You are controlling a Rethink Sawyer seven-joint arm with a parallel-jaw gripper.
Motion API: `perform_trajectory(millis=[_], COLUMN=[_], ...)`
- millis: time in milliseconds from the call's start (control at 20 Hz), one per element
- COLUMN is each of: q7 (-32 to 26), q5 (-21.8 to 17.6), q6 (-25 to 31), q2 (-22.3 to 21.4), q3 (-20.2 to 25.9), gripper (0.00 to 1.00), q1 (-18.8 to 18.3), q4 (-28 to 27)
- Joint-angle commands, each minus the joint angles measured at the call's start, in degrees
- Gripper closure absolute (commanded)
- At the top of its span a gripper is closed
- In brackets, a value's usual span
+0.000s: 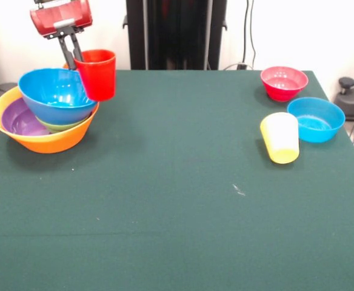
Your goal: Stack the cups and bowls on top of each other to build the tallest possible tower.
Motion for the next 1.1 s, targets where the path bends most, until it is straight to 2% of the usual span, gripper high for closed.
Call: perform_trajectory(millis=[50,450,850,1100], q7=[-12.12,-19.52,-23.41,-23.71], q5=[-4.26,1.6,3.11,1.97], q6=[4.69,12.03,15.94,16.29], q2=[2.17,4.35,5.55,6.8], q3=[-2.27,0.38,1.97,1.79], gripper=[1.0,1.0,1.0,1.0], q1=[1.78,-1.19,-2.61,-2.84], q4=[-2.98,-5.15,-7.36,-8.16])
